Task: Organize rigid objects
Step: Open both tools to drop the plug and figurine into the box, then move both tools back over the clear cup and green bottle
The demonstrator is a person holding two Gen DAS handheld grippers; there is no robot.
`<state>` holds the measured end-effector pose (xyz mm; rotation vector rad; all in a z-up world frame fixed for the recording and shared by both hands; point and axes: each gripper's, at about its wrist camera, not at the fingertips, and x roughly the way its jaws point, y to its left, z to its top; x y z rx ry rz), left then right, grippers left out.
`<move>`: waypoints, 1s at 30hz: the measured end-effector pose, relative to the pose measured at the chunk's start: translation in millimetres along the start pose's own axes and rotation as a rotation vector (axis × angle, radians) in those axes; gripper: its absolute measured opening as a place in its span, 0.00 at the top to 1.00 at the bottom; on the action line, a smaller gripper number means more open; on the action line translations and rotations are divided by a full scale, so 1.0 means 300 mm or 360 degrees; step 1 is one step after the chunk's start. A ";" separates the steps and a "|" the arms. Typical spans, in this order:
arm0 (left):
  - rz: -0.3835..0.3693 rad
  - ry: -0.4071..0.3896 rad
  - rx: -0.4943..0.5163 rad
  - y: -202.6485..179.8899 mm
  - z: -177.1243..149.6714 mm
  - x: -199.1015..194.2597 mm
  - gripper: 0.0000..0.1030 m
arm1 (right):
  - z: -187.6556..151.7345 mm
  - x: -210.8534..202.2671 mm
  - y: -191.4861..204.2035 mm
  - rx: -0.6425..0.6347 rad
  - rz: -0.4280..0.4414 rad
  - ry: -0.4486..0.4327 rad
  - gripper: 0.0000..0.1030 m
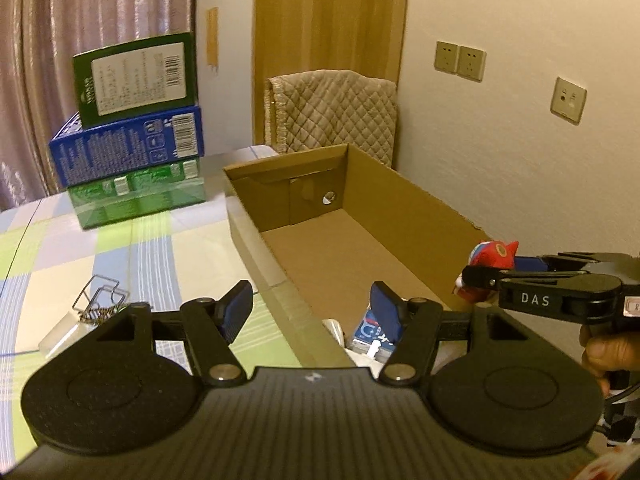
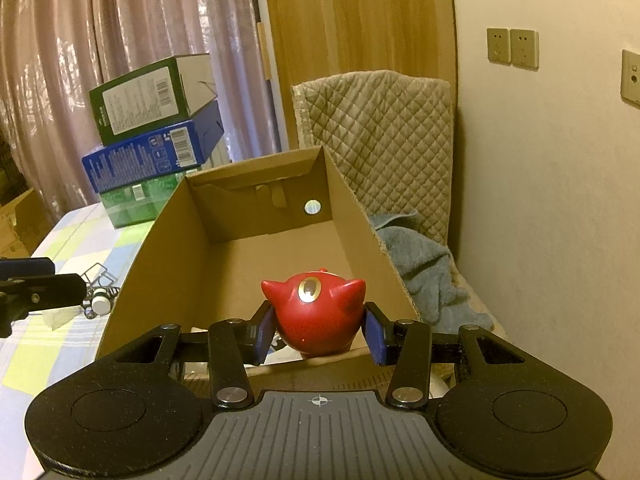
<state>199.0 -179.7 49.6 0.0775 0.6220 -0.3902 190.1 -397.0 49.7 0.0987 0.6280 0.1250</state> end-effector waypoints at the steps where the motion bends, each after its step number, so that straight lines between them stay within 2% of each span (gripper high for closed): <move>1: 0.0007 -0.0002 -0.0002 0.004 -0.004 -0.004 0.41 | 0.000 0.000 0.001 -0.0002 0.0000 0.0004 0.58; 19: 0.0109 0.0012 -0.0103 0.135 -0.105 -0.107 0.41 | -0.026 -0.118 0.107 -0.0140 0.0024 -0.0045 0.52; 24: 0.0158 -0.0001 -0.0146 0.202 -0.137 -0.167 0.41 | -0.018 -0.164 0.178 -0.0172 0.0075 -0.0094 0.48; 30: 0.0226 -0.0005 -0.0178 0.309 -0.179 -0.246 0.41 | -0.017 -0.220 0.309 -0.0222 0.0203 -0.0168 0.42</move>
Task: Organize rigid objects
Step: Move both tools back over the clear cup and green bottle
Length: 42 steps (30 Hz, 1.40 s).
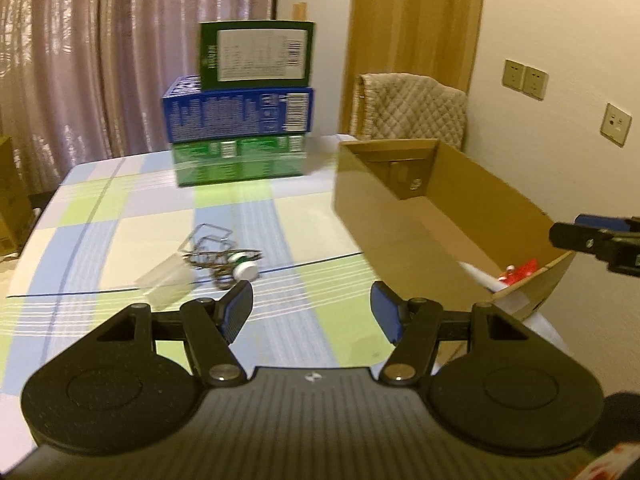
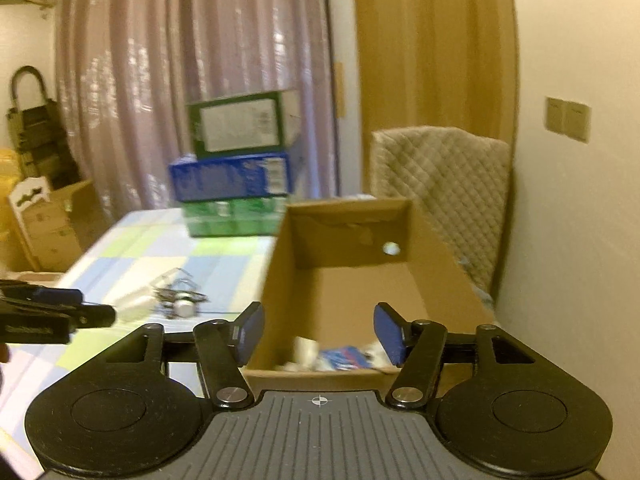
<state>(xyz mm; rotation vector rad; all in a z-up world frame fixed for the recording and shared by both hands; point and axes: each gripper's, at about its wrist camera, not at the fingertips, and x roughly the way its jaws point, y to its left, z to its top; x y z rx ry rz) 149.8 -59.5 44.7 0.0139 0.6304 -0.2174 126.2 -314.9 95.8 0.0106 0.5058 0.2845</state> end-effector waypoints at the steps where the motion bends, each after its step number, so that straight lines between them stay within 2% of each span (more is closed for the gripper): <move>1: 0.0014 -0.0001 -0.0002 0.020 -0.005 -0.009 0.41 | 0.002 0.000 0.027 -0.0008 0.0024 -0.0005 0.40; 9: 0.0145 0.0003 -0.0053 0.209 -0.053 -0.050 0.41 | -0.001 0.054 0.212 -0.0087 0.0190 0.0009 0.36; 18: 0.0236 0.0033 -0.0089 0.359 -0.103 -0.029 0.41 | -0.053 0.185 0.352 -0.0129 0.0277 0.0084 0.35; 25: 0.0221 0.0044 -0.0093 0.412 -0.113 0.037 0.41 | -0.096 0.282 0.400 -0.0127 0.0292 0.0145 0.35; 31: 0.0164 0.0102 -0.0121 0.457 -0.118 0.118 0.41 | -0.118 0.382 0.426 -0.0137 0.0302 0.0195 0.35; 33: 0.0141 0.0120 -0.0140 0.473 -0.115 0.144 0.34 | -0.123 0.422 0.434 -0.0136 0.0305 0.0213 0.35; 37: 0.0096 0.0114 -0.0190 0.509 -0.098 0.184 0.30 | -0.129 0.496 0.440 -0.0130 0.0316 0.0239 0.35; 39: 0.0086 0.0117 -0.0187 0.522 -0.088 0.208 0.24 | -0.132 0.537 0.438 -0.0121 0.0319 0.0255 0.35; 42: 0.0087 0.0155 -0.0164 0.544 -0.080 0.257 0.23 | -0.137 0.593 0.438 -0.0115 0.0316 0.0269 0.35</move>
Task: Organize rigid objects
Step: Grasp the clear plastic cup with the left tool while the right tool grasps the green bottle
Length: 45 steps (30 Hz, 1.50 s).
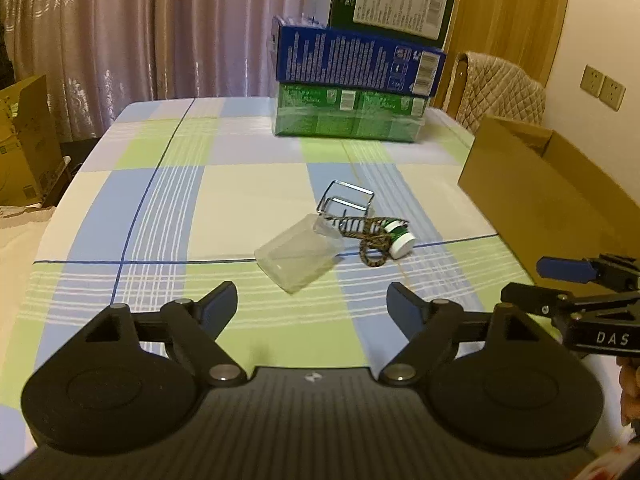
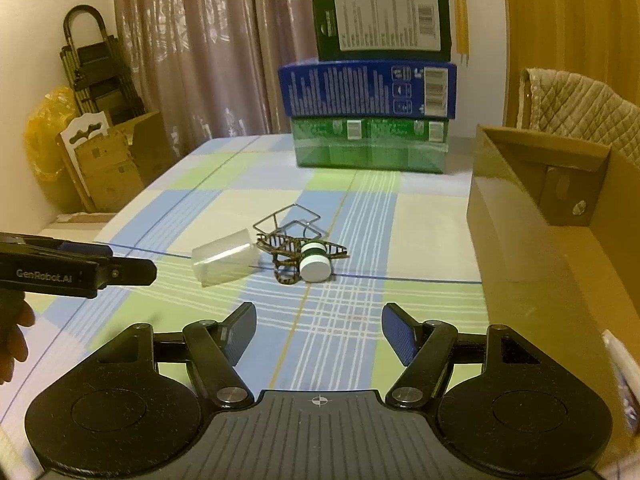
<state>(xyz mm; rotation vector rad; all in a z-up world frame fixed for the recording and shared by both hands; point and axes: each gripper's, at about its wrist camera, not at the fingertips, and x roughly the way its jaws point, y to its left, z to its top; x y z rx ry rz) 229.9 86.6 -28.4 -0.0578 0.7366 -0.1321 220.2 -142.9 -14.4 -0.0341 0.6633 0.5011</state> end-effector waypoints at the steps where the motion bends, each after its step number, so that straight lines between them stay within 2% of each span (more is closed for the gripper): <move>1: 0.0003 0.0017 0.0006 0.005 0.006 0.018 0.23 | 0.001 0.018 -0.005 0.0003 0.0003 0.0005 0.35; 5: 0.0001 0.0033 0.0023 0.025 0.036 0.081 0.23 | 0.012 0.090 -0.026 0.0034 0.0013 0.0026 0.35; 11: -0.0070 0.0032 0.0137 0.054 0.078 0.182 0.23 | 0.038 0.184 -0.046 0.0036 0.0013 0.0047 0.35; 18: -0.0104 0.0079 0.0219 0.088 0.098 0.286 0.31 | 0.057 0.272 -0.039 -0.0019 0.0045 0.0079 0.37; 26: -0.0138 0.0109 0.0320 0.064 0.117 0.382 0.35 | 0.053 0.341 -0.024 -0.0090 0.0068 0.0125 0.45; 32: -0.0166 0.0137 0.0293 0.084 0.122 0.425 0.36 | 0.065 0.387 -0.029 -0.0112 0.0062 0.0128 0.52; 39: -0.0175 0.0174 0.0249 0.089 0.121 0.445 0.50 | 0.083 0.435 -0.036 -0.0138 0.0057 0.0089 0.59; 42: -0.0166 0.0179 0.0217 0.093 0.122 0.445 0.51 | 0.079 0.458 -0.031 -0.0166 0.0050 0.0090 0.62; 44: -0.0162 0.0177 0.0221 0.089 0.121 0.445 0.51 | 0.074 0.470 -0.032 -0.0172 0.0056 0.0097 0.67; 45: -0.0161 0.0177 0.0220 0.088 0.120 0.444 0.52 | 0.070 0.472 -0.033 -0.0177 0.0058 0.0098 0.74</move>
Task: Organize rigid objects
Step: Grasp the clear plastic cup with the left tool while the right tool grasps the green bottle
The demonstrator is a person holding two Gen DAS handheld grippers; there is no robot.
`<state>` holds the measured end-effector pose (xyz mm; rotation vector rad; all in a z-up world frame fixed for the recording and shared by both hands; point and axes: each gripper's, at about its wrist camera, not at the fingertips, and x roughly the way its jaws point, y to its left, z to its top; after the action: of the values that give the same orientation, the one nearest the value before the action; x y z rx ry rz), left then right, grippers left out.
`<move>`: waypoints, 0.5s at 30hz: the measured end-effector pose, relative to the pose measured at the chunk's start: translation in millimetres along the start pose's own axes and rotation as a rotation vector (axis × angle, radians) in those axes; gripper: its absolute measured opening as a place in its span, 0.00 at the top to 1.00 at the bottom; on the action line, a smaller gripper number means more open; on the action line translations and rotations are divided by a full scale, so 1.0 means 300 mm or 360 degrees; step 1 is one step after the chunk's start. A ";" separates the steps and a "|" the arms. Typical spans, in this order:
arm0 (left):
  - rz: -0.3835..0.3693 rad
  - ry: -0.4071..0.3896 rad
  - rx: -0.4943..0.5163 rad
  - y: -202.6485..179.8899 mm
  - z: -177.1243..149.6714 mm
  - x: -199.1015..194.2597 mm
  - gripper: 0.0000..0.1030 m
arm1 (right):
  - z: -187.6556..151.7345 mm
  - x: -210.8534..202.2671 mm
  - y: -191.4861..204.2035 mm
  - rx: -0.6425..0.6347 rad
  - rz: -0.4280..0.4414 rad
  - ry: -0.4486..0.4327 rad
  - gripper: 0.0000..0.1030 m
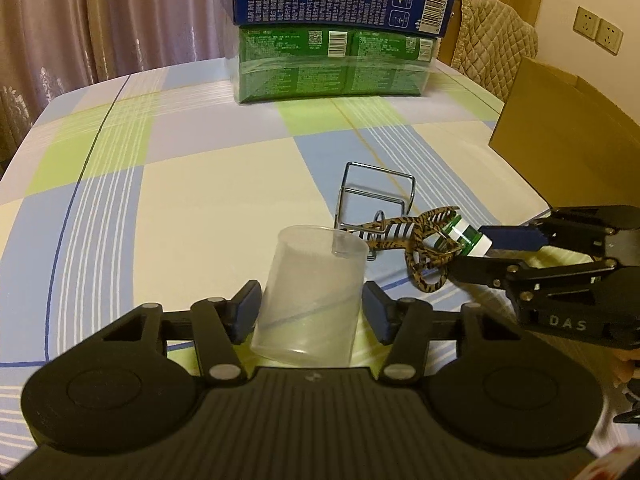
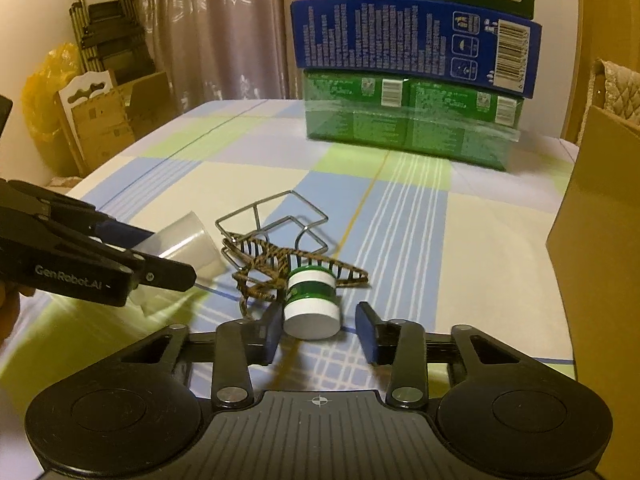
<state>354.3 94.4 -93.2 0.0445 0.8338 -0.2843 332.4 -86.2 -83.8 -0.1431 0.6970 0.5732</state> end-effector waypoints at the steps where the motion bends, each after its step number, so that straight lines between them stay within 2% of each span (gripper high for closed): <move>1: 0.0000 0.0001 -0.0002 0.000 0.000 0.000 0.52 | -0.003 0.000 -0.001 -0.0001 0.0001 0.0007 0.74; 9: 0.0013 0.0061 -0.0024 -0.060 -0.035 -0.038 0.54 | -0.013 -0.056 -0.005 0.0040 -0.0024 0.0054 0.74; 15: 0.0004 0.0121 -0.0074 -0.140 -0.112 -0.112 0.54 | -0.090 -0.169 0.015 0.0049 -0.0019 0.0131 0.74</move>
<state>297.6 66.6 -88.1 0.0127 0.9153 -0.2619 283.2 -113.7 -71.4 -0.1425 0.7843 0.5471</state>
